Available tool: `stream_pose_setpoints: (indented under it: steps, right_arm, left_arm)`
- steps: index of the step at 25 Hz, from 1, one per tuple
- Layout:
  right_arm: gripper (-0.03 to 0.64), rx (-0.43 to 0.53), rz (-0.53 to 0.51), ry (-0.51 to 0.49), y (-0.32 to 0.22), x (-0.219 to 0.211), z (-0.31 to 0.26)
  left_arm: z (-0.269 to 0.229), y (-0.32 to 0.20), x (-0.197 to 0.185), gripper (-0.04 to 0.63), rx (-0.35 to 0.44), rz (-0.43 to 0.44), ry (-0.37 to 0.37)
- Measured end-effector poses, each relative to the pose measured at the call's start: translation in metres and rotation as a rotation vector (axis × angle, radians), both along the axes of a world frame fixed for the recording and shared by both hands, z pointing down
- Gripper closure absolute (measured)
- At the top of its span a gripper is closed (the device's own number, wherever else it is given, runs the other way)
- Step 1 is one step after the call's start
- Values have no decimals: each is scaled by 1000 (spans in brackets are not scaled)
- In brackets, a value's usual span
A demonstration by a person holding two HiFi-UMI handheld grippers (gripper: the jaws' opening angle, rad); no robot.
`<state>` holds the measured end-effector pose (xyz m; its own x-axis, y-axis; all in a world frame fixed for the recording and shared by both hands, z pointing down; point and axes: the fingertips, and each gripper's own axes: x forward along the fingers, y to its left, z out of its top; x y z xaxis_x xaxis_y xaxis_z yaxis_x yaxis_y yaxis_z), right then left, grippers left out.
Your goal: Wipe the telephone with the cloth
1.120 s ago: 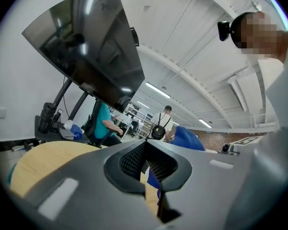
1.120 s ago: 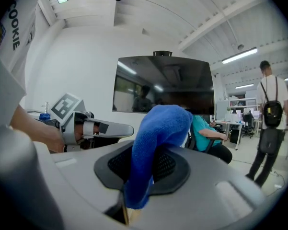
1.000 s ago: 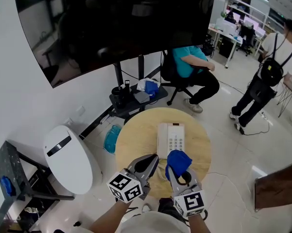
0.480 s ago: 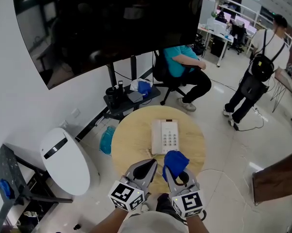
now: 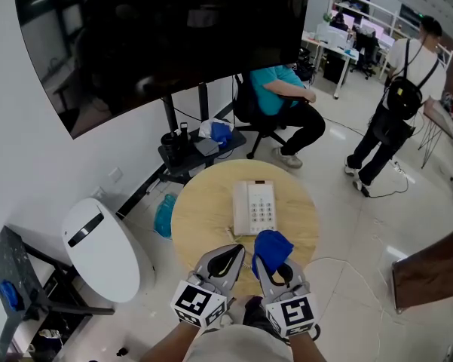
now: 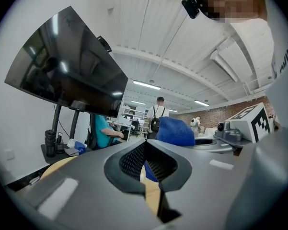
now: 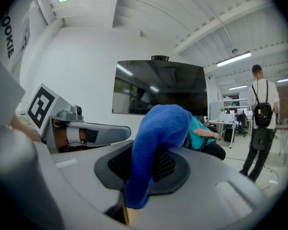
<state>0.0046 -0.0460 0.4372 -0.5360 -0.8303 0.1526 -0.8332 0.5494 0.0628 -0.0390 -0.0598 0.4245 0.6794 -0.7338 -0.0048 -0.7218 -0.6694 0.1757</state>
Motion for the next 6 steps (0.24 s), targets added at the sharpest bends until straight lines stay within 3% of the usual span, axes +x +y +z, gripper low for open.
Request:
stream_pose_setpoints:
  steps: [6]
  right_arm:
    - [557, -1, -2, 1, -2, -4, 0]
  left_arm:
    - [-1, 0, -3, 595, -5, -1, -8]
